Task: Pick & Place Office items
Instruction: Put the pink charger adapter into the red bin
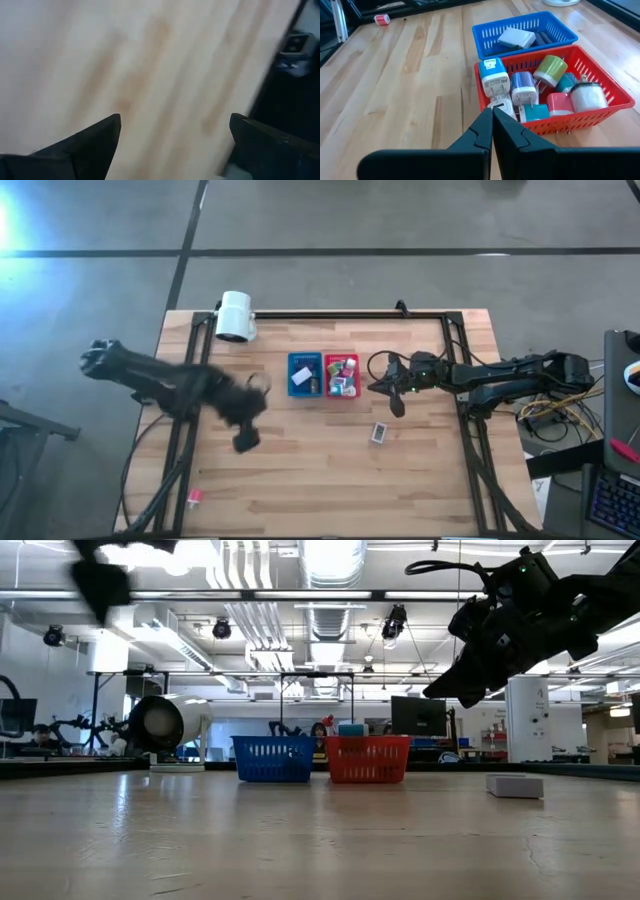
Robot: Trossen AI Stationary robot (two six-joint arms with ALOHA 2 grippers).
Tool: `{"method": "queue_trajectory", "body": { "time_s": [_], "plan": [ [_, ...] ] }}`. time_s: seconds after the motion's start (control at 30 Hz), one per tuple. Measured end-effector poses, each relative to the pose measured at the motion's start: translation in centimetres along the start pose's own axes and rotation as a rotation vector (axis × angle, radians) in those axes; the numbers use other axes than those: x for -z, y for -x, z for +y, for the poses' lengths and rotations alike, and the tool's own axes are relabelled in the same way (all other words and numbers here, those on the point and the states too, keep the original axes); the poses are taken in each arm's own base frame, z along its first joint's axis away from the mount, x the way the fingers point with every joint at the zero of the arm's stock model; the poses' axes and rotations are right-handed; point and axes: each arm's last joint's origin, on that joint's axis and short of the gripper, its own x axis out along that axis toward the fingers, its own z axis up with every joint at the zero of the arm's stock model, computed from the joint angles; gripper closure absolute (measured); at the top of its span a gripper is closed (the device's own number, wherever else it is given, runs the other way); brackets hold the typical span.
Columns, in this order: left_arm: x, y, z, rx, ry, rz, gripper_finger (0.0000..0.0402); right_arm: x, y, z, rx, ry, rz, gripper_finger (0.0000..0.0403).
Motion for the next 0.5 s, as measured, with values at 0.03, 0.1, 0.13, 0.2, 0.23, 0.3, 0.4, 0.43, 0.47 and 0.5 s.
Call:
{"method": "queue_trajectory", "body": {
  "time_s": [0.03, 0.1, 0.13, 0.2, 0.23, 0.3, 0.4, 0.43, 0.47, 0.5],
  "plan": [
    [1.4, -0.7, -0.1, 0.027, 0.056, 0.002, 0.0021, 0.0, 0.0, 0.0, 0.000, 0.000, 0.000, 0.0394],
    [4.0, -2.3, -0.2, 0.071, 0.166, 0.020, 0.0021, 0.0, 0.0, 0.0, 0.000, 0.001, 0.000, 0.0394],
    [5.2, -3.1, -0.3, 0.091, 0.197, 0.034, 0.0021, 0.0, 0.0, 0.0, -0.001, 0.001, 0.000, 0.0394],
    [7.1, -4.5, -0.8, 0.125, 0.212, 0.087, 0.0021, 0.0, 0.0, 0.0, -0.001, 0.012, -0.001, 0.0394],
    [8.1, -5.1, -1.0, 0.133, 0.210, 0.135, 0.0021, 0.0, 0.0, 0.0, -0.001, 0.015, -0.003, 0.0394],
    [9.8, -6.2, -1.4, 0.129, 0.193, 0.258, 0.0021, -0.1, 0.0, 0.0, -0.001, 0.031, -0.011, 0.0394],
    [11.9, -7.2, -2.4, 0.088, 0.182, 0.403, 0.0021, -0.2, 0.0, 0.0, -0.003, 0.050, -0.019, 0.0394],
    [12.5, -7.5, -2.8, 0.073, 0.176, 0.440, 0.0021, -0.2, 0.0, 0.1, -0.003, 0.055, -0.022, 0.0394],
    [13.0, -7.8, -3.2, 0.062, 0.162, 0.466, 0.0021, -0.3, 0.0, 0.1, -0.003, 0.061, -0.026, 0.0394],
    [13.3, -8.0, -3.6, 0.052, 0.151, 0.486, 0.0021, -0.3, 0.0, 0.1, -0.004, 0.065, -0.033, 0.0394]
  ]
}}
